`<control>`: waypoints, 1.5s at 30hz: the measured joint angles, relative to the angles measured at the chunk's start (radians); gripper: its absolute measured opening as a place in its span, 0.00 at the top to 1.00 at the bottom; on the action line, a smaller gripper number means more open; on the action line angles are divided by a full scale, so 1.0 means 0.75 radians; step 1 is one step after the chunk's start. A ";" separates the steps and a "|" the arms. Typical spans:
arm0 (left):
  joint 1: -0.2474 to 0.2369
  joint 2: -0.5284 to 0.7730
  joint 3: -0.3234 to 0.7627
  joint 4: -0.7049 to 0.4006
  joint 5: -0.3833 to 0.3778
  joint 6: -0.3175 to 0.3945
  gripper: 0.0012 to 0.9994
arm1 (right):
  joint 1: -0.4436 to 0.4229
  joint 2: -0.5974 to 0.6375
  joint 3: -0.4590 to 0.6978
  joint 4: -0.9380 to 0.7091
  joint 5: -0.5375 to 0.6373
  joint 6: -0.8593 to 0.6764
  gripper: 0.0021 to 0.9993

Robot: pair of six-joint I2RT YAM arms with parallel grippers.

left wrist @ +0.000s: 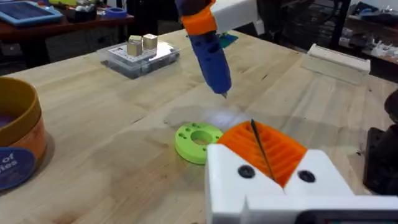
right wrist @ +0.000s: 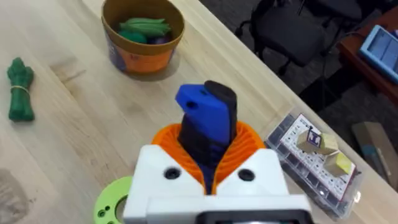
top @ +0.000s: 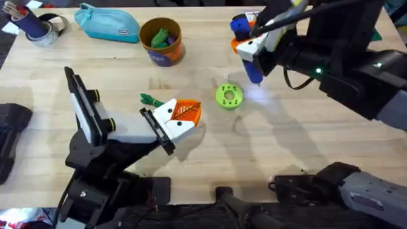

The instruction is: Pick up the gripper from the table and insert it into the empty holder that is missing its gripper. Then pick up a screw, insert it into the mounting hole, and use the screwdriver to tighten it. Finally, clean up the table by picking up the vegetable and placing it into the bucket.

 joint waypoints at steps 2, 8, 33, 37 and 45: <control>0.000 0.000 0.000 0.000 0.000 0.000 0.99 | 0.000 0.000 0.000 0.000 -0.012 -0.011 0.97; 0.000 0.000 0.000 0.000 0.000 0.000 0.99 | 0.005 0.000 0.000 -0.019 -0.099 0.029 0.97; 0.000 0.000 0.000 0.000 0.000 0.000 0.99 | -0.076 0.545 0.001 0.140 0.005 -0.554 0.03; 0.000 0.000 0.000 0.000 0.000 0.000 0.99 | -0.076 0.534 0.001 0.133 0.007 -0.428 0.01; 0.000 0.000 0.000 0.000 0.000 0.000 0.99 | -0.076 0.314 0.002 0.015 0.012 -0.102 0.00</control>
